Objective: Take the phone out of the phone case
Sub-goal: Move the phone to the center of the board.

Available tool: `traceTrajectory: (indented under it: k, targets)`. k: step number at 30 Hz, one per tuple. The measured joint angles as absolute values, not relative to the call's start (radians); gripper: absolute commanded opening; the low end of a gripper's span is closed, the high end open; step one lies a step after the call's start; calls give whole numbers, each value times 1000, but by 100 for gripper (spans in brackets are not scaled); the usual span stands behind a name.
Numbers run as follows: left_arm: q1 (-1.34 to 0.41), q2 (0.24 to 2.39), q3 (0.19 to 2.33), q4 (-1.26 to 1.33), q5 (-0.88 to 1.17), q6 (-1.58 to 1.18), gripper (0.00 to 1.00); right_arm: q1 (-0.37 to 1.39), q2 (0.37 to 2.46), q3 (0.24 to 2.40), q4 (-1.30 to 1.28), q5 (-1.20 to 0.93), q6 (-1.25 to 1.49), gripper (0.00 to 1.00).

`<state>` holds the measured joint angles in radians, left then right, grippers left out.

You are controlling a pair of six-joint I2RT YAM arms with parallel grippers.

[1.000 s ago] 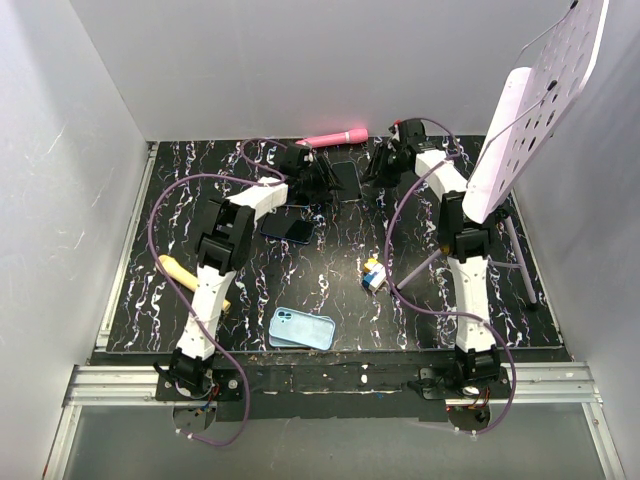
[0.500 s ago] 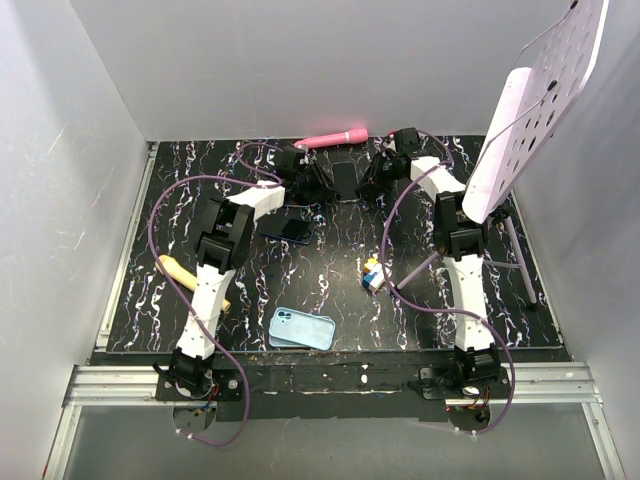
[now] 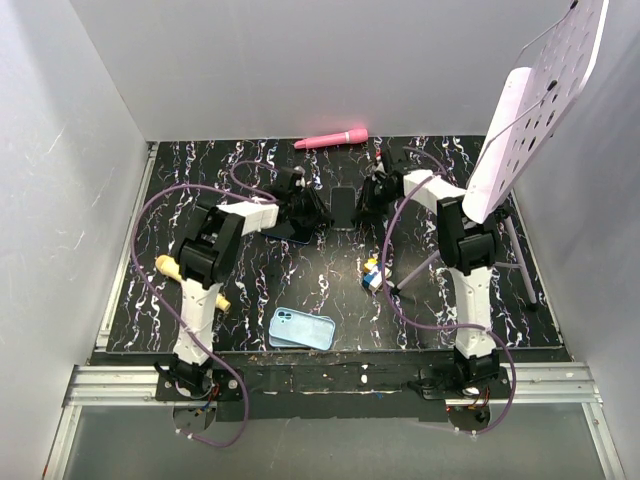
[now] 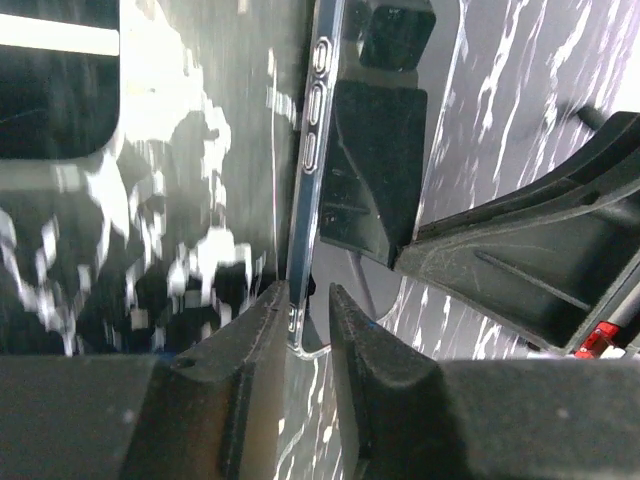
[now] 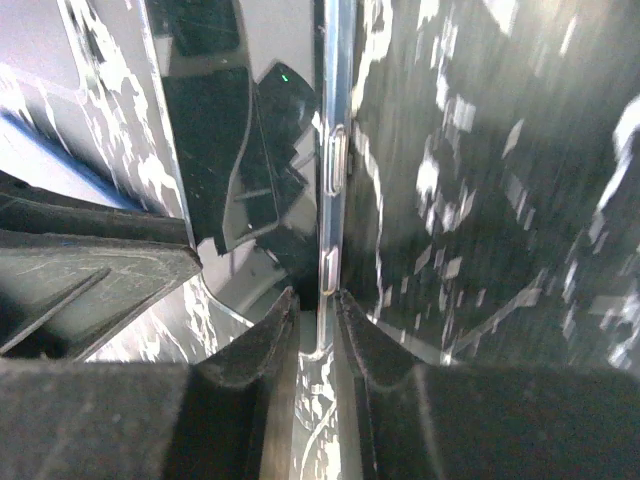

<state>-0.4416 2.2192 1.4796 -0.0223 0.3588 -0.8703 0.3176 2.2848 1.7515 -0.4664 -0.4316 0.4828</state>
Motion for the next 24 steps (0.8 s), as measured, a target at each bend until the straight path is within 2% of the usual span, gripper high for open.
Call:
traceTrajectory:
  k: [3, 5, 7, 10, 14, 16, 19, 22, 24]
  targets:
    - [-474, 2127, 1358, -31, 349, -860, 35, 346, 2180, 1585, -437, -408, 490, 37]
    - [-500, 2076, 1297, -44, 354, -852, 38, 362, 2114, 1485, -425, -404, 500, 51]
    - [-517, 2040, 1256, -54, 363, -841, 45, 369, 2074, 1436, -419, -405, 508, 69]
    - [-535, 1993, 1213, -80, 380, -820, 53, 382, 2046, 1419, -405, -396, 507, 82]
    - [-533, 1933, 1195, -117, 388, -788, 61, 393, 2036, 1430, -408, -368, 471, 85]
    - [-527, 1881, 1182, -138, 382, -764, 71, 403, 2040, 1451, -427, -332, 440, 86]
    - [-510, 1769, 1124, -149, 378, -739, 79, 418, 2082, 1524, -466, -294, 406, 86]
    - [-476, 1645, 1021, -131, 380, -735, 80, 432, 2116, 1579, -472, -276, 388, 87]
    - [-453, 1591, 953, -117, 381, -741, 73, 442, 2130, 1603, -477, -260, 386, 87]
